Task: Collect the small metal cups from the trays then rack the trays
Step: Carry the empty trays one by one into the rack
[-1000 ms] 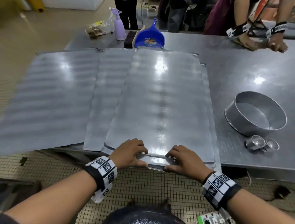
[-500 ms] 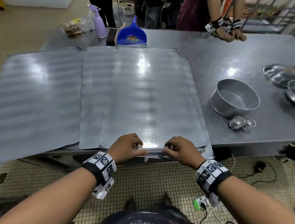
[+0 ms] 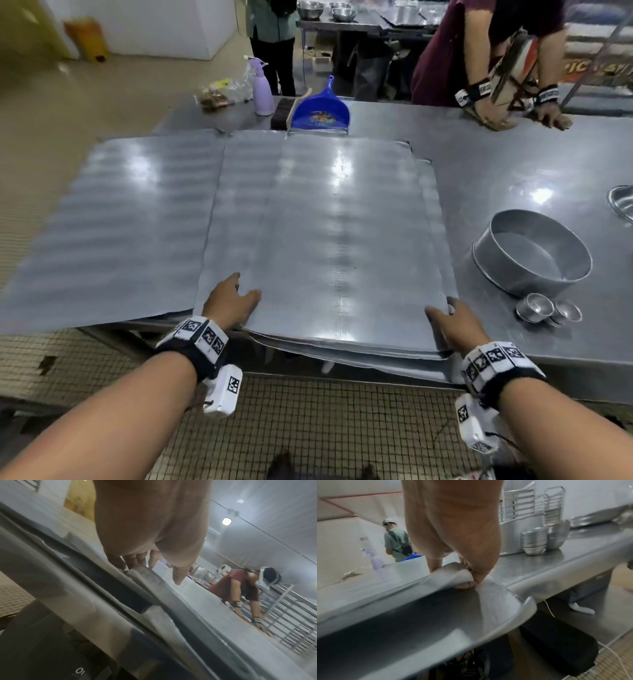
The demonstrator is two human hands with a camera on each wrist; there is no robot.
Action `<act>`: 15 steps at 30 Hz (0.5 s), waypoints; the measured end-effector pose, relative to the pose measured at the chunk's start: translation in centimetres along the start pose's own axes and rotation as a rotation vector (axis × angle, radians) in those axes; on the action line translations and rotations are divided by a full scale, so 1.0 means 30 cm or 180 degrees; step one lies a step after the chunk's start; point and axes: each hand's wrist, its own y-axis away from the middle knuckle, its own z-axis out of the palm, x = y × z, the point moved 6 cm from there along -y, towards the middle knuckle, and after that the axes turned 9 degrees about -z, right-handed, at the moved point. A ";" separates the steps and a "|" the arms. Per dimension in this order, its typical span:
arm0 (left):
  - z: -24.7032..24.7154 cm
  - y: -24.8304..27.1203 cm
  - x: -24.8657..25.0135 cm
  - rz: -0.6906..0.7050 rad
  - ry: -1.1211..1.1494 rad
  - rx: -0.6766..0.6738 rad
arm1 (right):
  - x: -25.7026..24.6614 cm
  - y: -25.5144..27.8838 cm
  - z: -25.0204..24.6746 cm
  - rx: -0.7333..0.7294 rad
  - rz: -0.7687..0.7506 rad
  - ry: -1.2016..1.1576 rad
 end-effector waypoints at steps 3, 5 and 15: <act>-0.006 -0.023 0.014 -0.0107 0.0249 -0.0079 | -0.012 -0.012 -0.040 -0.0018 -0.0022 -0.0217; -0.016 -0.032 0.033 -0.0125 0.0573 -0.0136 | -0.005 -0.037 -0.063 -0.0057 -0.0111 -0.0406; -0.045 0.072 0.135 0.0453 0.1159 -0.0618 | 0.063 -0.061 -0.211 0.0113 -0.0166 -0.0764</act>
